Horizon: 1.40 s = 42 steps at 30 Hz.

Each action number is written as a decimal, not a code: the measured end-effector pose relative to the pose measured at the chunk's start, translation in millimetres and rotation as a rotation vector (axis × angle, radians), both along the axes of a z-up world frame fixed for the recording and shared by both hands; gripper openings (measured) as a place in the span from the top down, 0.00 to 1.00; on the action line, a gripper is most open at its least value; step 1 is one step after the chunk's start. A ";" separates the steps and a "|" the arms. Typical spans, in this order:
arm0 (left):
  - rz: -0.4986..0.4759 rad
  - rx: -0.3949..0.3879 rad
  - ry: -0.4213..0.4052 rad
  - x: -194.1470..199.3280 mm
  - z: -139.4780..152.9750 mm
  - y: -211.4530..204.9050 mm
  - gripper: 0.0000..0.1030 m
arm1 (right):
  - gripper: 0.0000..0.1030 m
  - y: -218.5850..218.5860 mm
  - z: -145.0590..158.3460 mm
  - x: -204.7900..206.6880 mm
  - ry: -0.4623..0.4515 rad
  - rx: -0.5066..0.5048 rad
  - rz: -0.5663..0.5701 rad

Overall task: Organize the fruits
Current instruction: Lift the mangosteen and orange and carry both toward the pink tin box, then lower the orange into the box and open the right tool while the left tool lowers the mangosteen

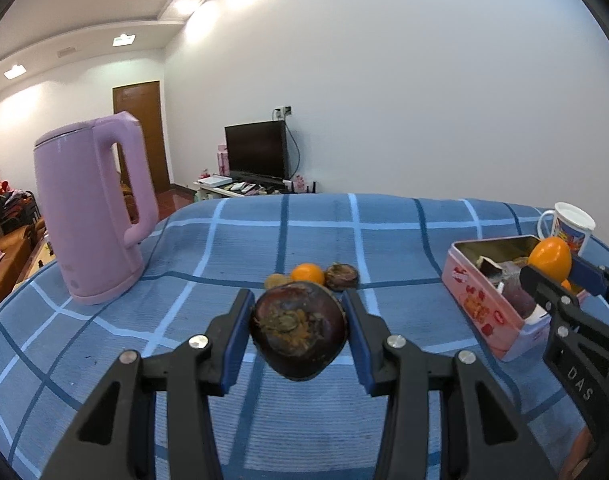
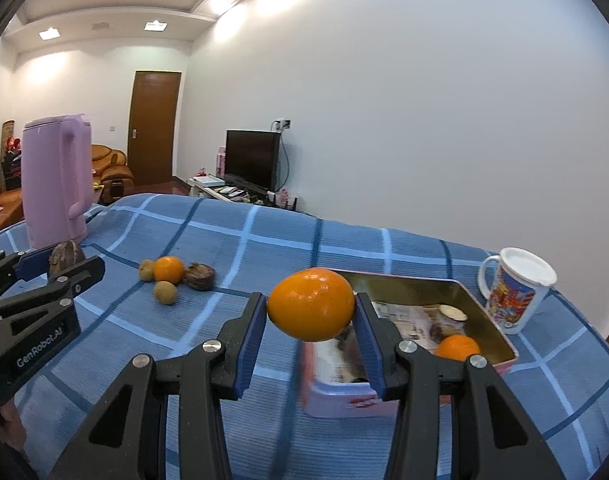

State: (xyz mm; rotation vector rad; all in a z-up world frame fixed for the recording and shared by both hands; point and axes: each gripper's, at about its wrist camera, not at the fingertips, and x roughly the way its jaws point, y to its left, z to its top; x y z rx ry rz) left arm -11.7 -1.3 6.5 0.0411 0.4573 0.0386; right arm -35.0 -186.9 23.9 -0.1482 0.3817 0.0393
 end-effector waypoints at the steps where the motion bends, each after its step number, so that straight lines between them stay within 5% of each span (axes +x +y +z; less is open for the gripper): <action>1: -0.006 0.003 0.000 -0.2 0.0 -4.1 0.55 | 0.55 -3.2 0.1 -0.3 -0.002 -0.002 -0.005; 33: -0.192 0.009 0.018 9.5 1.0 -107.9 0.55 | 0.55 -145.5 -0.8 9.4 0.010 -0.010 -0.247; 42: -0.266 0.024 0.021 22.5 1.2 -150.4 0.54 | 0.55 -174.5 -2.3 25.8 0.058 0.062 -0.224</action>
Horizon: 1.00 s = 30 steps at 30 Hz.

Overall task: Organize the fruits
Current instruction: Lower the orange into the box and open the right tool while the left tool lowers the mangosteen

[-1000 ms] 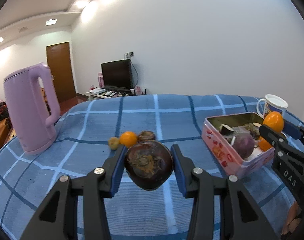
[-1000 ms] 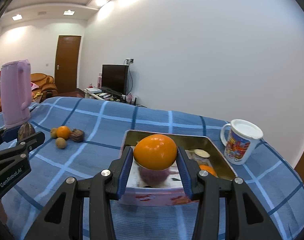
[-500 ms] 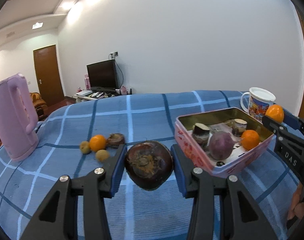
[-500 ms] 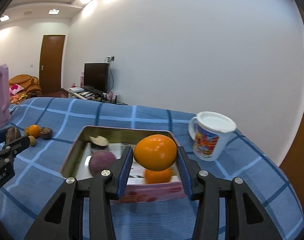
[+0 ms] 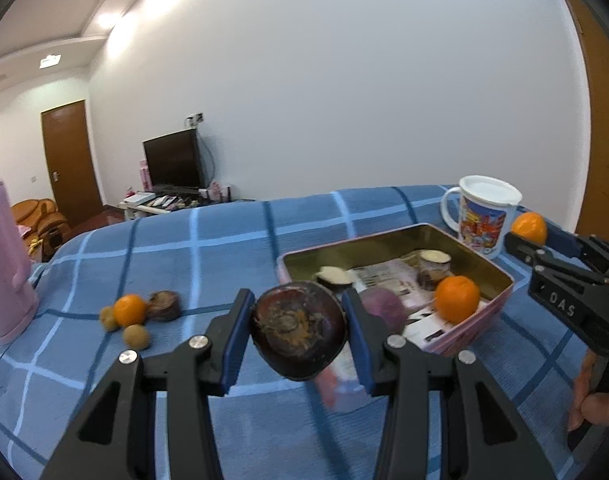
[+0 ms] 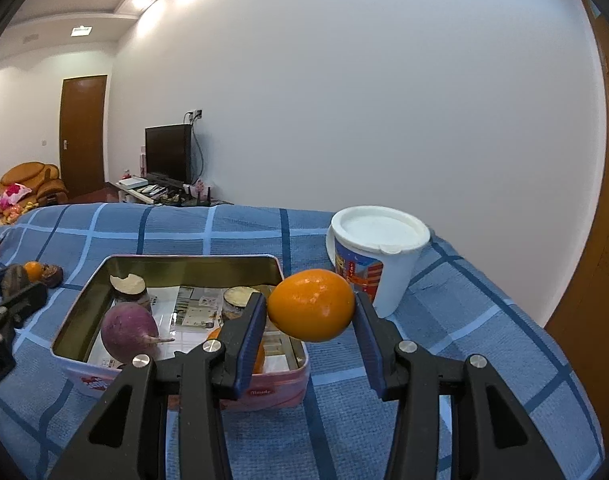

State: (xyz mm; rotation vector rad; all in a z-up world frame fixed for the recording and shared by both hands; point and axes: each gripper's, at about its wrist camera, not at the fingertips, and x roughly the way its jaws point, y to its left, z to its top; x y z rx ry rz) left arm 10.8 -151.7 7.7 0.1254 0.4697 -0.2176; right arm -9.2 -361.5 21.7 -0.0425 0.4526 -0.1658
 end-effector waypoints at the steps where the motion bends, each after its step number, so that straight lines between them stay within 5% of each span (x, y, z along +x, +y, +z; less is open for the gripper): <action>1: -0.008 0.001 0.001 1.8 0.0 -4.7 0.54 | 0.55 -2.5 -0.6 2.2 0.009 0.014 0.009; 17: -0.041 -0.053 0.082 47.6 -6.1 -49.8 0.54 | 0.55 -0.7 -3.6 70.0 0.089 0.137 0.104; 23: -0.008 -0.058 0.128 67.0 -10.0 -51.2 0.55 | 0.55 2.0 -24.9 106.7 0.209 0.229 0.157; 30: 0.030 -0.045 0.184 86.0 -16.9 -51.5 0.55 | 0.54 5.2 -25.2 112.5 0.214 0.200 0.183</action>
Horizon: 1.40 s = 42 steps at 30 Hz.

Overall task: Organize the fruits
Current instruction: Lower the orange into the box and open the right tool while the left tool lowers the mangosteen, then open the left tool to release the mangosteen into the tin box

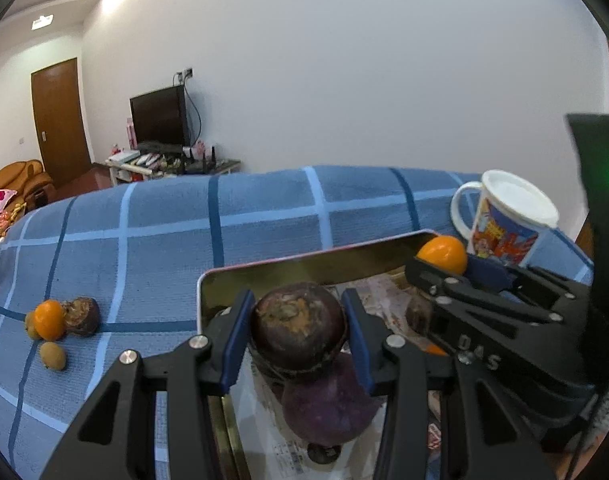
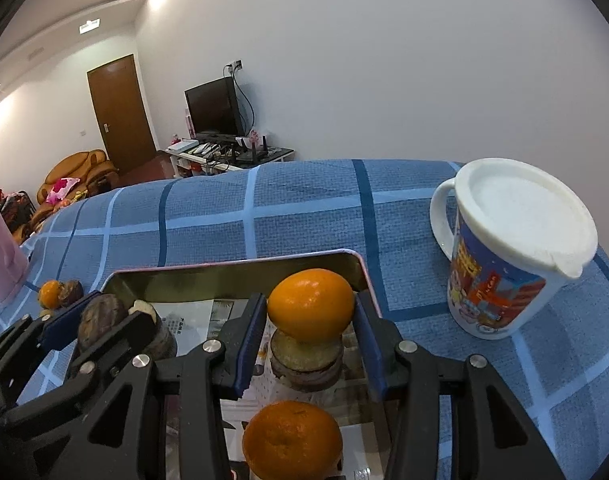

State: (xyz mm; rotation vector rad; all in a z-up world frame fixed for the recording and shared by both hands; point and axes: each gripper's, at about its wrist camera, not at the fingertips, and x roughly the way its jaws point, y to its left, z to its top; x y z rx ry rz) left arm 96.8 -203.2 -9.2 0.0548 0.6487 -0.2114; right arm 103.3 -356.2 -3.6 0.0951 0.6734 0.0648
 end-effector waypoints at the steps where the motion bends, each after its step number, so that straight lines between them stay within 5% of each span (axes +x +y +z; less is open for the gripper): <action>1: 0.002 -0.003 0.002 2.0 -0.6 0.3 0.55 | 0.54 0.4 0.0 0.9 0.000 0.002 0.007; 20: 0.000 -0.014 0.005 0.2 -1.1 7.3 0.52 | 0.54 -2.2 -5.0 2.9 0.002 0.128 0.107; 25: 0.061 -0.021 -0.005 -2.1 -0.6 14.4 0.32 | 0.54 -12.7 -6.7 0.8 0.007 0.173 0.115; 29: 0.064 -0.057 -0.005 -3.1 1.1 21.4 0.25 | 0.50 -16.1 -6.5 0.5 0.014 0.228 0.131; 32: 0.074 -0.076 -0.017 -5.0 3.0 25.8 0.09 | 0.48 -22.4 -6.0 -1.2 0.013 0.270 0.135; 33: 0.076 -0.083 -0.026 -5.9 3.9 27.0 0.00 | 0.47 -26.8 -5.5 -4.1 0.003 0.289 0.129; 35: 0.061 -0.094 -0.049 -8.7 6.5 26.2 0.00 | 0.38 -33.1 -1.7 -10.5 -0.034 0.303 0.104; 37: 0.033 -0.067 -0.068 -13.3 8.7 20.0 0.00 | 0.27 -33.1 6.2 -22.3 -0.112 0.258 0.066; 42: 0.039 0.064 -0.188 -29.8 14.4 5.1 0.00 | 0.26 -13.6 18.5 -46.6 -0.241 0.055 -0.001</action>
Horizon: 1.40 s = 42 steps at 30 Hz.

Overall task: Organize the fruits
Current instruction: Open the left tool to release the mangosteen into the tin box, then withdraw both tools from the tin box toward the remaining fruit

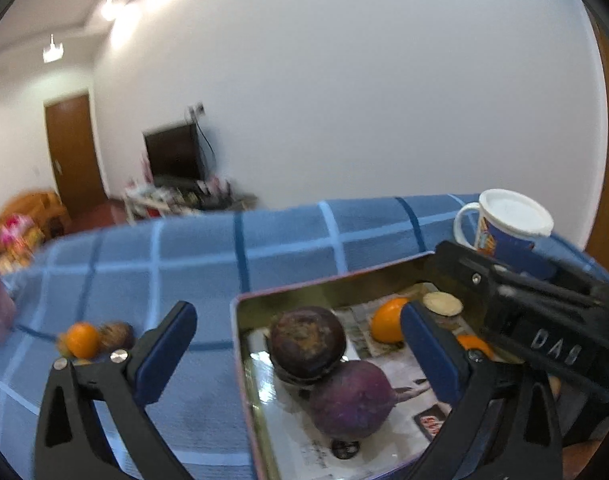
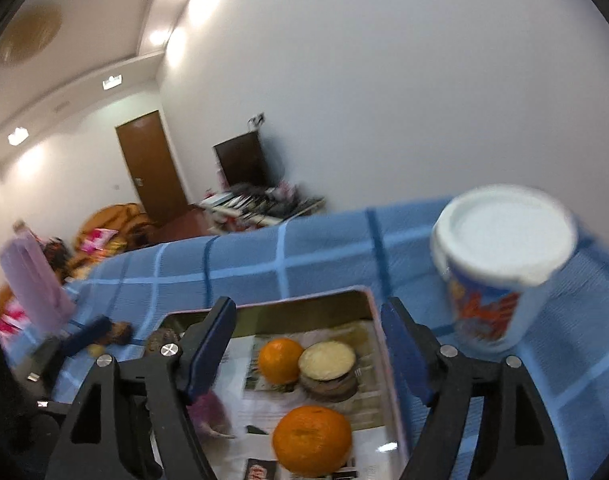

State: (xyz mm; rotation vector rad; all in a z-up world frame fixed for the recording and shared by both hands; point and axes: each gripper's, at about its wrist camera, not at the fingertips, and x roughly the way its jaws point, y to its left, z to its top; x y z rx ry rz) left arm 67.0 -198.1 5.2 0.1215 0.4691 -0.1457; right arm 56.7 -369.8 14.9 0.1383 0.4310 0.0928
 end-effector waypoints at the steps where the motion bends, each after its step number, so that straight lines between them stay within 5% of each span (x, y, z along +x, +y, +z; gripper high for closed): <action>1: 0.008 0.024 -0.026 -2.5 0.8 -1.2 0.00 | 0.25 3.9 1.3 -3.1 -0.018 -0.041 -0.021; 7: 0.038 0.025 -0.041 -6.1 2.6 8.2 0.00 | 0.25 13.8 7.5 -18.4 -0.094 -0.144 -0.088; 42: 0.021 -0.079 -0.005 -49.7 3.1 52.6 0.00 | 0.25 32.6 13.0 -86.4 -0.109 -0.125 -0.209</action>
